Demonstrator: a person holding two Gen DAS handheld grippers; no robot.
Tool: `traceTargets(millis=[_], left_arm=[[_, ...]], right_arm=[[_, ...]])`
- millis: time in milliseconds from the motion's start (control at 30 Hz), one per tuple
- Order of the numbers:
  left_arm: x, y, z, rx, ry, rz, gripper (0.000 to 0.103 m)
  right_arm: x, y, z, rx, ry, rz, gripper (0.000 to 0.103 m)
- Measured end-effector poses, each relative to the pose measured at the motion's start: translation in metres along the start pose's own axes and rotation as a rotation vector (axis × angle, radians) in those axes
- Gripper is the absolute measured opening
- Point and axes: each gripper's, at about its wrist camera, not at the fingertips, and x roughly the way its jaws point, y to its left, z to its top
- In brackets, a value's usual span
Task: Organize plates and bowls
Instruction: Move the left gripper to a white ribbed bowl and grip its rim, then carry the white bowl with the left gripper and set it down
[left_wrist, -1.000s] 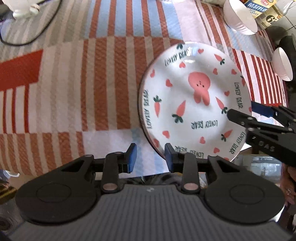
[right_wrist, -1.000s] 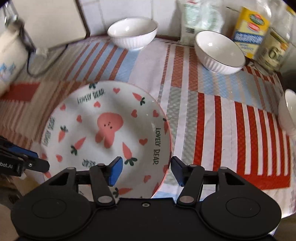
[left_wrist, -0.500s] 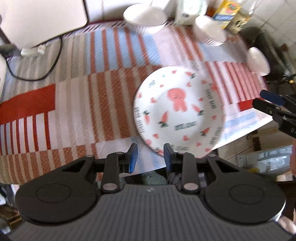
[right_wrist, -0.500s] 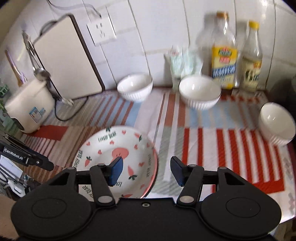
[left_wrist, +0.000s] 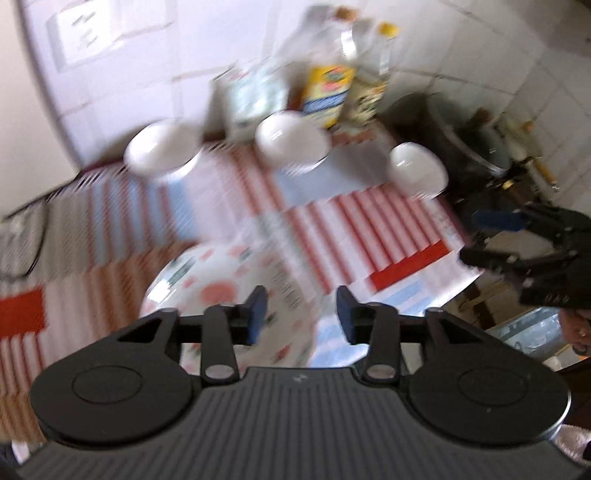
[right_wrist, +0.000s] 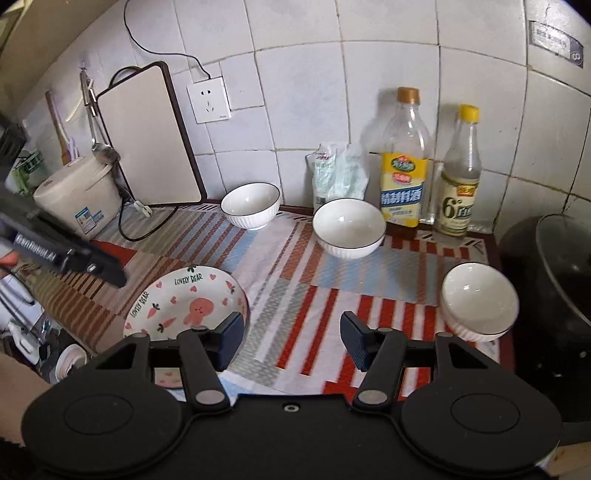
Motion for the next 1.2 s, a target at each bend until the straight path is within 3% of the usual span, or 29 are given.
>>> traceTargets(millis=[200, 333, 467, 567, 667, 733, 833, 967, 1100, 1200], left_arm=[[0.042, -0.052, 0.028, 0.058, -0.055, -0.025, 0.054], [0.085, -0.087, 0.043, 0.149, -0.075, 0.027, 0.054], [0.133, -0.105, 0.066, 0.033, -0.069, -0.063, 0.054], [0.166, -0.115, 0.082, -0.029, -0.082, -0.089, 0.054], [0.196, -0.123, 0.097, -0.074, -0.092, -0.117, 0.054], [0.216, -0.123, 0.104, -0.123, -0.105, -0.16, 0.054], [0.241, -0.14, 0.113, -0.056, -0.13, -0.071, 0.054], [0.268, -0.149, 0.127, -0.04, -0.101, -0.085, 0.054], [0.29, -0.155, 0.139, -0.003, -0.076, -0.053, 0.052], [0.303, -0.153, 0.143, -0.004, -0.057, -0.043, 0.044]], right_arm=[[-0.003, -0.045, -0.016, -0.013, -0.015, -0.038, 0.075], [0.011, -0.079, -0.034, 0.006, -0.029, -0.084, 0.075], [0.04, -0.104, -0.047, 0.028, 0.091, -0.19, 0.076], [0.052, -0.117, -0.053, 0.03, 0.109, -0.167, 0.076], [0.065, -0.133, -0.056, 0.059, 0.112, -0.168, 0.085], [0.077, -0.144, -0.058, 0.078, 0.127, -0.153, 0.085], [0.095, -0.155, -0.06, 0.091, 0.12, -0.161, 0.085], [0.119, -0.168, -0.063, 0.075, 0.098, -0.208, 0.085], [0.134, -0.177, -0.065, 0.042, 0.082, -0.237, 0.085], [0.142, -0.183, -0.065, 0.028, 0.081, -0.241, 0.085]])
